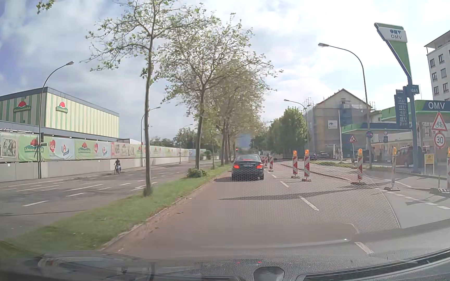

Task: Follow the waypoints while adhering to traffic rules and regulations

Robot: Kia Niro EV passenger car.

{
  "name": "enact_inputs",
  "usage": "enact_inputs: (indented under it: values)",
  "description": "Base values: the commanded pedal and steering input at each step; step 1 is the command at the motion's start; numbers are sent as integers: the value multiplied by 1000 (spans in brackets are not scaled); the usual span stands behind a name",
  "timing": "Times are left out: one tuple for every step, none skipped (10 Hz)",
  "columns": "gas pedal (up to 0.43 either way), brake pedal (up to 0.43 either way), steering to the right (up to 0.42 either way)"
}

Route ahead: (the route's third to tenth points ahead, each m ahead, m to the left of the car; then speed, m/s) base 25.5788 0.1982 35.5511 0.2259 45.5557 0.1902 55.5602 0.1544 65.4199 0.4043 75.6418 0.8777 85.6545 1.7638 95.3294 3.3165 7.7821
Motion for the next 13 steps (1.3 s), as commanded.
enact_inputs:
  values:
    - [0, 91, -1]
    - [0, 91, 0]
    - [0, 91, 0]
    - [0, 91, 0]
    - [0, 91, 0]
    - [0, 91, 0]
    - [0, 91, 0]
    - [0, 91, 0]
    - [0, 91, 0]
    - [0, 91, 0]
    - [0, 91, 0]
    - [0, 98, 0]
    - [0, 98, 0]
